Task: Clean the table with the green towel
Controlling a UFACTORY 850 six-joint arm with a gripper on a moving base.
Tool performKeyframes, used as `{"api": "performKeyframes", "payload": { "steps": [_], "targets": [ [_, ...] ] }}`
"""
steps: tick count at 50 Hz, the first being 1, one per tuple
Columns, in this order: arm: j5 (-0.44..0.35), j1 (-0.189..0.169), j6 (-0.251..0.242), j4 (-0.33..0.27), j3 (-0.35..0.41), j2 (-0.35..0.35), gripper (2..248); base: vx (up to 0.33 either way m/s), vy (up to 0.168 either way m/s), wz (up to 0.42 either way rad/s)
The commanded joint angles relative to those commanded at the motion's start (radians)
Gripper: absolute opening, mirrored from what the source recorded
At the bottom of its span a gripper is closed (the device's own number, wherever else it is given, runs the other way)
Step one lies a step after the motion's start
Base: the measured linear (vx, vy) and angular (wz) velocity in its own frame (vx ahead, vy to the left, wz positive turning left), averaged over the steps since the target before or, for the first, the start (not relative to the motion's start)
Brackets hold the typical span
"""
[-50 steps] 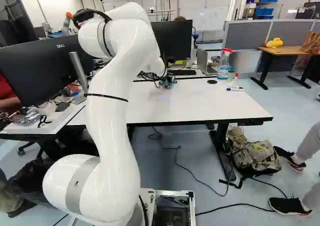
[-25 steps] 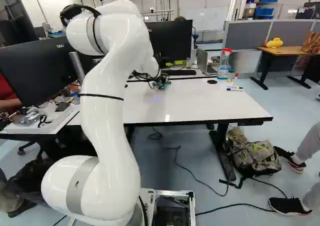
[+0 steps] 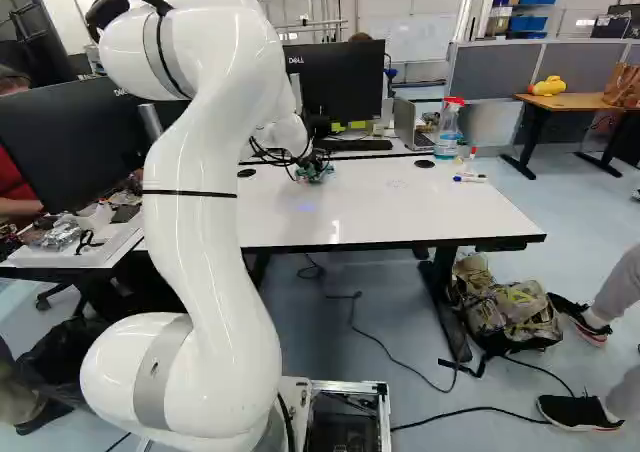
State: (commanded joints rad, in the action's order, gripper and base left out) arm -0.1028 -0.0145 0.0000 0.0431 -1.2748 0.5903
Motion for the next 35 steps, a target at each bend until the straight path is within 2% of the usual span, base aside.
{"api": "performKeyframes", "payload": {
  "steps": [21,35],
  "targets": [
    [0.000,-0.009,0.000,0.000,0.111,-0.082,61,0.000,0.000,0.000],
    [0.000,-0.043,0.000,0.000,0.100,-0.074,61,0.000,0.000,0.000]
  ]
}}
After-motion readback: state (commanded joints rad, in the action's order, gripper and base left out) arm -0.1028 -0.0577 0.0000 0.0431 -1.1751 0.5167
